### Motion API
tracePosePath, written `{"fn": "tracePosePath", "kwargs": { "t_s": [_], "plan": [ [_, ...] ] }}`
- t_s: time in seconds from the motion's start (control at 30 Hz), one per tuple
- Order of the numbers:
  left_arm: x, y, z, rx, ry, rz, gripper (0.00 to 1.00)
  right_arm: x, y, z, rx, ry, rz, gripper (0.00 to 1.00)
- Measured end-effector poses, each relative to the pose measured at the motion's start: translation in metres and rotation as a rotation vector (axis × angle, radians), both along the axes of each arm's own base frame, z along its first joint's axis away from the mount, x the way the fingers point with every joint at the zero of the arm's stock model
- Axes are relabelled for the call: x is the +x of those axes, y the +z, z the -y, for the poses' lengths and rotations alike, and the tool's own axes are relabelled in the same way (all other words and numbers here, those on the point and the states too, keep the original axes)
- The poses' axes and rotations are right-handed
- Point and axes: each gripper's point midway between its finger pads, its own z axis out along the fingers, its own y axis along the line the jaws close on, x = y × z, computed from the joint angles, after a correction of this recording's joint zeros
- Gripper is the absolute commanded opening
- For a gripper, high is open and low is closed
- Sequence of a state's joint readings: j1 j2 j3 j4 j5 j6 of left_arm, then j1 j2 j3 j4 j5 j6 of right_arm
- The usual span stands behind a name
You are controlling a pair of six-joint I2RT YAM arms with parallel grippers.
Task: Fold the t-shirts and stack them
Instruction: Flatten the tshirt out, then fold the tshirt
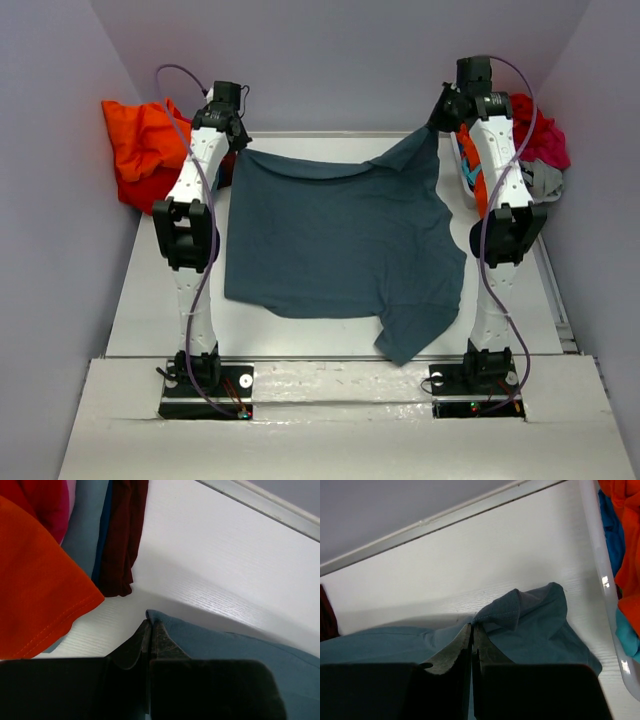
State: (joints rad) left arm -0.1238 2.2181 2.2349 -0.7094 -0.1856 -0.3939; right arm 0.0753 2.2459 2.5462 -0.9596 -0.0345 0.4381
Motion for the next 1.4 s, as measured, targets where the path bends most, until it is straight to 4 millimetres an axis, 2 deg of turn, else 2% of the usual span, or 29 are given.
{"fn": "tracePosePath", "kwargs": {
  "t_s": [0.13, 0.37, 0.6, 0.73, 0.9, 1.03, 1.13, 1.4],
  "plan": [
    [0.008, -0.007, 0.001, 0.0, 0.001, 0.002, 0.06, 0.005, -0.018, 0.0, 0.0, -0.002, -0.033, 0.07],
    [0.011, -0.041, 0.0, 0.006, 0.006, -0.057, 0.05, 0.01, -0.045, -0.001, -0.003, -0.002, -0.082, 0.07],
    [0.006, -0.052, -0.011, 0.008, 0.024, -0.085, 0.06, 0.004, -0.057, -0.002, -0.002, 0.003, -0.12, 0.07],
    [-0.01, -0.065, -0.014, 0.011, 0.03, -0.137, 0.06, -0.013, -0.074, 0.0, -0.008, 0.003, -0.196, 0.07],
    [-0.04, -0.08, -0.016, 0.009, 0.034, -0.212, 0.06, -0.041, -0.087, 0.002, -0.016, 0.0, -0.281, 0.07],
    [-0.054, -0.078, -0.015, 0.0, 0.028, -0.227, 0.06, -0.079, -0.091, 0.005, -0.016, -0.006, -0.35, 0.07],
    [-0.062, -0.071, -0.014, -0.009, 0.022, -0.223, 0.06, -0.096, -0.088, 0.005, -0.01, -0.01, -0.366, 0.07],
    [-0.079, -0.067, -0.011, -0.027, 0.011, -0.238, 0.06, -0.116, -0.09, 0.007, -0.005, -0.026, -0.404, 0.07]
  ]
}}
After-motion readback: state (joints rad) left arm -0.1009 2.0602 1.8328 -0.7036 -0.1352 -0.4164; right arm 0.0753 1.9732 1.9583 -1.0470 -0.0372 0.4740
